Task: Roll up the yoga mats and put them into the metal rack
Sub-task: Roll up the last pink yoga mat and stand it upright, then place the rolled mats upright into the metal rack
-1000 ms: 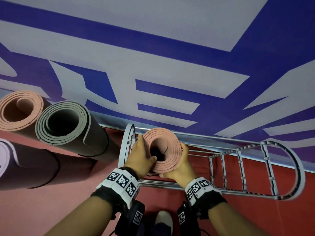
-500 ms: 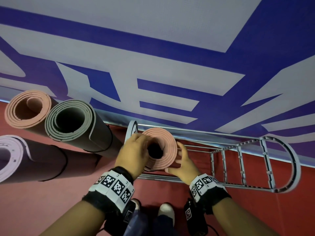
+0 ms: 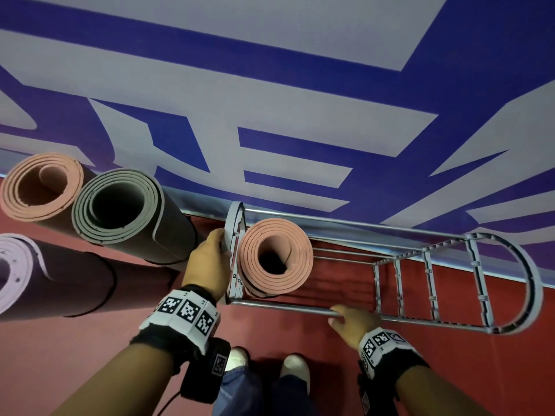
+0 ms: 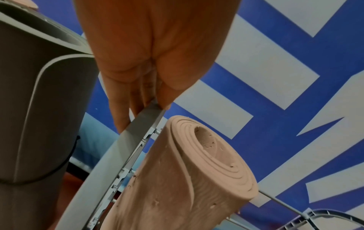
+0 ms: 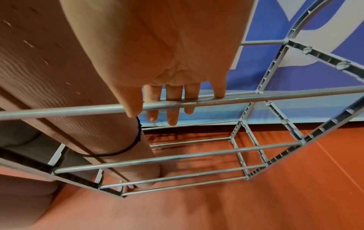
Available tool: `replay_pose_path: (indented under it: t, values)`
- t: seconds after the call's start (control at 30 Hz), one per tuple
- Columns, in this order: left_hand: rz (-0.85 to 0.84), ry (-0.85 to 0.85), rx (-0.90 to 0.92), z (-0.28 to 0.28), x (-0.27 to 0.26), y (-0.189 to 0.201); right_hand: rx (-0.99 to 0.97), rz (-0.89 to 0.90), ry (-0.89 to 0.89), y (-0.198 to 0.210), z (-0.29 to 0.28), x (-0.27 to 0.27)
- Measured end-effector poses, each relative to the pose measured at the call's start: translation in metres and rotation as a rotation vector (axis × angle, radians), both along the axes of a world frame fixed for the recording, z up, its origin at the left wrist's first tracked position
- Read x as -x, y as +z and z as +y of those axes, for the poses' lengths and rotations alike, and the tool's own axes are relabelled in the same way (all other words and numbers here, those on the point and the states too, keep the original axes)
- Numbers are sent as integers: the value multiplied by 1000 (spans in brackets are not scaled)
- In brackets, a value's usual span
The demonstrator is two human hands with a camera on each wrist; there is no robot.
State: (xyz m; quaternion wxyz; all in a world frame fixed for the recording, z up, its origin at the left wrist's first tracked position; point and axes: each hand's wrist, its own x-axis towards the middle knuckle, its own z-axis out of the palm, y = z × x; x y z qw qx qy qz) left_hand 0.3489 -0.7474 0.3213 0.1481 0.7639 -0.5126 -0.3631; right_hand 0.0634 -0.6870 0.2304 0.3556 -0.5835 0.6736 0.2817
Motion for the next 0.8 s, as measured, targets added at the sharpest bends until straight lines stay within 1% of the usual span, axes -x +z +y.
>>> replay_pose_path:
  t: [0.17, 0.3, 0.5, 0.63, 0.8]
  values:
    - [26, -6, 38, -8, 2, -5, 70, 7, -19, 2, -2, 2]
    - [15, -35, 51, -16, 2, -3, 65, 12, -40, 1, 1, -1]
    - [30, -53, 69, -30, -3, -3, 148, 34, -39, 5, -1, -7]
    - [53, -63, 56, -26, -1, -3, 97, 18, -98, -3, 5, -5]
    - [35, -80, -8, -22, -6, -1, 137, -11, -140, 3, 6, -6]
